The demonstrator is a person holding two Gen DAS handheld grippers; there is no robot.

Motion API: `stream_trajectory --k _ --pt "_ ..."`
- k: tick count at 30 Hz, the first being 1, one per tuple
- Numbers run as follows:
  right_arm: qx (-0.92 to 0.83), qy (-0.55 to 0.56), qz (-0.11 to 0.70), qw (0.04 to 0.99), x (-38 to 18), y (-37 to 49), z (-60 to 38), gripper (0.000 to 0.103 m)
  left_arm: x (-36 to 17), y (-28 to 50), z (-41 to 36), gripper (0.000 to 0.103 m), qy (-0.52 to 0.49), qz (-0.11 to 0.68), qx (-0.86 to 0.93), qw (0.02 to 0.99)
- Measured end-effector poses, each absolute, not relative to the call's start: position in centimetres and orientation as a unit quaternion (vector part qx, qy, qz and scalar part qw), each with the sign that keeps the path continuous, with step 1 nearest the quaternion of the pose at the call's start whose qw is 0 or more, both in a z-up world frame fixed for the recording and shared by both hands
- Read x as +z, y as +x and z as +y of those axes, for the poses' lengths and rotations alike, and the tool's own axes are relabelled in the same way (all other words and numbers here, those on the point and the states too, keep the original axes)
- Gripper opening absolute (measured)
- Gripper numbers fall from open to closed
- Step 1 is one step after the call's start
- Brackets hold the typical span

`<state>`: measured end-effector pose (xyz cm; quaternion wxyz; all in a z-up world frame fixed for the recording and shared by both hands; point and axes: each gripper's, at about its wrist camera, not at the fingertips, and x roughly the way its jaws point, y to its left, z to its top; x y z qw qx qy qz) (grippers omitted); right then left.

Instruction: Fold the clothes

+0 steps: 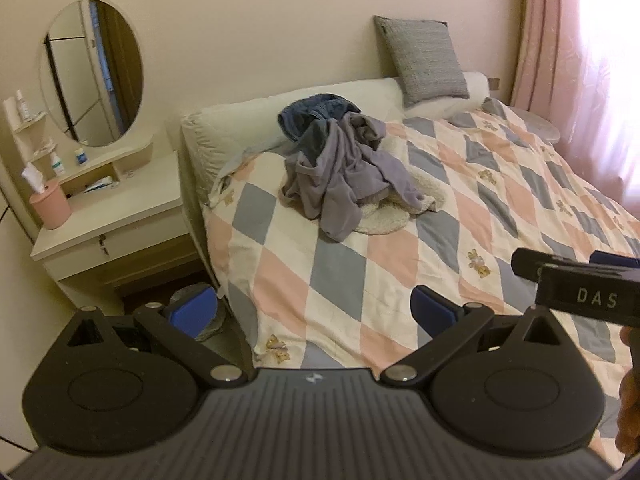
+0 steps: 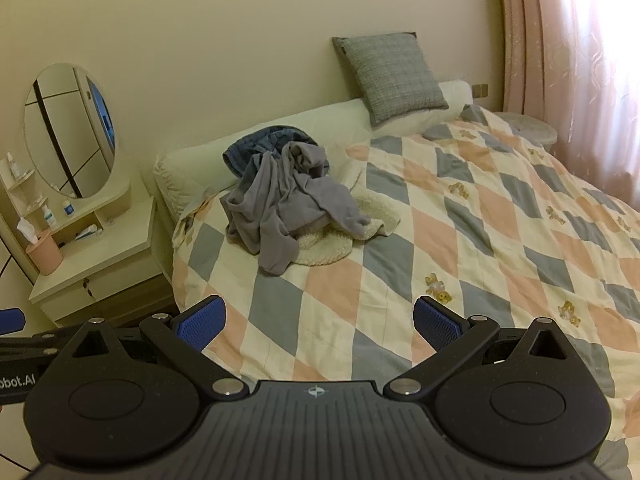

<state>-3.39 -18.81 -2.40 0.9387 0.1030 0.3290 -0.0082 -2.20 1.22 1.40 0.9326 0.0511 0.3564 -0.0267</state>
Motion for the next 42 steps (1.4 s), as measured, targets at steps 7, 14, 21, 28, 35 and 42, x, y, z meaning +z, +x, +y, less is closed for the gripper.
stream_trajectory --k 7,14,21,28,35,42 --pt "-0.018 0.108 0.328 0.938 -3.1 -2.1 -18.9 0.103 0.5 -0.3 1.9 0.102 0.045 0.366 -0.034 0.929" --pt "-0.009 0.107 0.328 0.939 -4.7 0.7 -18.1 0.102 -1.9 2.9 3.2 0.102 0.052 0.398 -0.055 0.914" --pt "-0.014 0.12 0.353 0.928 -7.1 5.0 -17.7 0.094 -3.8 8.1 4.7 0.102 0.052 0.406 -0.082 0.909" --pt "-0.015 0.138 0.369 0.919 -9.8 10.1 -17.6 0.079 -5.7 14.4 5.1 0.098 0.083 0.383 -0.109 0.914" --pt "-0.014 0.177 0.398 0.9 -12.7 16.9 -17.5 0.063 -8.7 21.6 5.2 0.083 0.117 0.398 -0.127 0.901" --pt "0.002 0.194 0.402 0.895 -14.1 22.6 -17.3 0.037 -10.8 27.9 4.7 0.064 0.162 0.391 -0.159 0.892"
